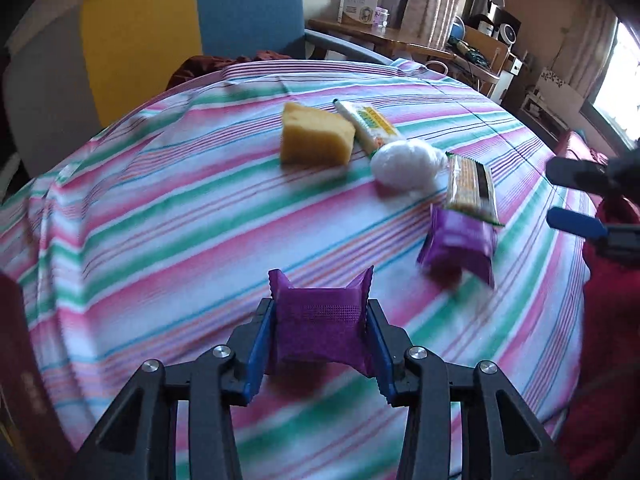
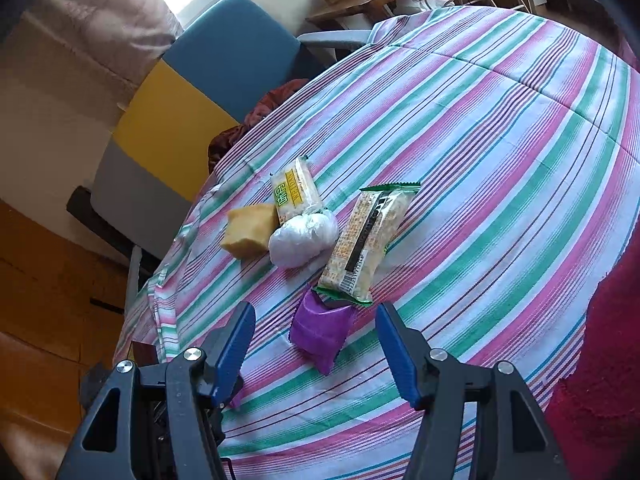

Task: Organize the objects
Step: 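Lift the purple packet with the left tool while the right tool grasps the cracker bar packet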

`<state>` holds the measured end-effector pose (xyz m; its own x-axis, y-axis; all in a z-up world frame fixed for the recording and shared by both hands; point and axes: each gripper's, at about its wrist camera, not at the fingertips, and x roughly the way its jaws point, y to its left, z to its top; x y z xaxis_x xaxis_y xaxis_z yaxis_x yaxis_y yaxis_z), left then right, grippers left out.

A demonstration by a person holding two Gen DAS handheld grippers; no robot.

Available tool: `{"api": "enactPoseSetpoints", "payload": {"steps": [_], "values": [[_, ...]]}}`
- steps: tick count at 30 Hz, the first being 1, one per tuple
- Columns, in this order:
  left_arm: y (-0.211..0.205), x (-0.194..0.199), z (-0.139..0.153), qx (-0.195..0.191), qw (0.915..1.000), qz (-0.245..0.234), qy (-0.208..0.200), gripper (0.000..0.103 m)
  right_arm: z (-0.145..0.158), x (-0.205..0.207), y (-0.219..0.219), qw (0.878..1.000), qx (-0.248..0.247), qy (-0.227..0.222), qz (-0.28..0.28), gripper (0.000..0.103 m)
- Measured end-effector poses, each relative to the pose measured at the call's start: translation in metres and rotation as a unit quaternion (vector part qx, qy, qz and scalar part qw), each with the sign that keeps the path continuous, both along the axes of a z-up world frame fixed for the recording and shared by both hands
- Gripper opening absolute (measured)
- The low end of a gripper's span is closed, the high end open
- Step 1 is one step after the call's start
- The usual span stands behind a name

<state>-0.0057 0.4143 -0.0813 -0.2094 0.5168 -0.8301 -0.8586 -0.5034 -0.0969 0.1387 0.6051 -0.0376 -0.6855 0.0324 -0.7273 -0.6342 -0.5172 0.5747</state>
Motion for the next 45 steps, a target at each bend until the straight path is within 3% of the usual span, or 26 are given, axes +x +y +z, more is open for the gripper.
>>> {"api": "enactPoseSetpoints", "payload": {"steps": [11,19,30,39,42,44,45], "values": [[-0.054,0.012,0.001,0.018,0.9990,0.040,-0.013,0.044,-0.010,-0.014,-0.007,0.998,0.016,-0.066,0.016,0.063],[-0.057,0.006,-0.001,0.032,0.9975,0.054,-0.033,0.044,-0.021,-0.019,0.004,0.993,0.005,-0.117,-0.004,0.063],[-0.059,0.004,-0.005,0.038,0.9961,0.061,-0.051,0.045,-0.028,-0.063,0.036,0.982,0.036,-0.183,-0.035,0.063],[-0.060,0.001,-0.006,0.041,0.9952,0.061,-0.065,0.047,-0.044,-0.086,0.041,0.975,0.067,-0.207,-0.030,0.063],[-0.059,0.000,-0.006,0.038,0.9950,0.063,-0.067,0.048,-0.050,-0.087,0.042,0.972,0.073,-0.224,-0.025,0.058],[-0.058,0.000,-0.006,0.037,0.9948,0.066,-0.069,0.048,-0.049,-0.086,0.041,0.968,0.084,-0.235,-0.025,0.038],[-0.057,-0.001,-0.007,0.036,0.9948,0.066,-0.069,0.048,-0.049,-0.084,0.042,0.967,0.085,-0.237,-0.025,0.037]]}}
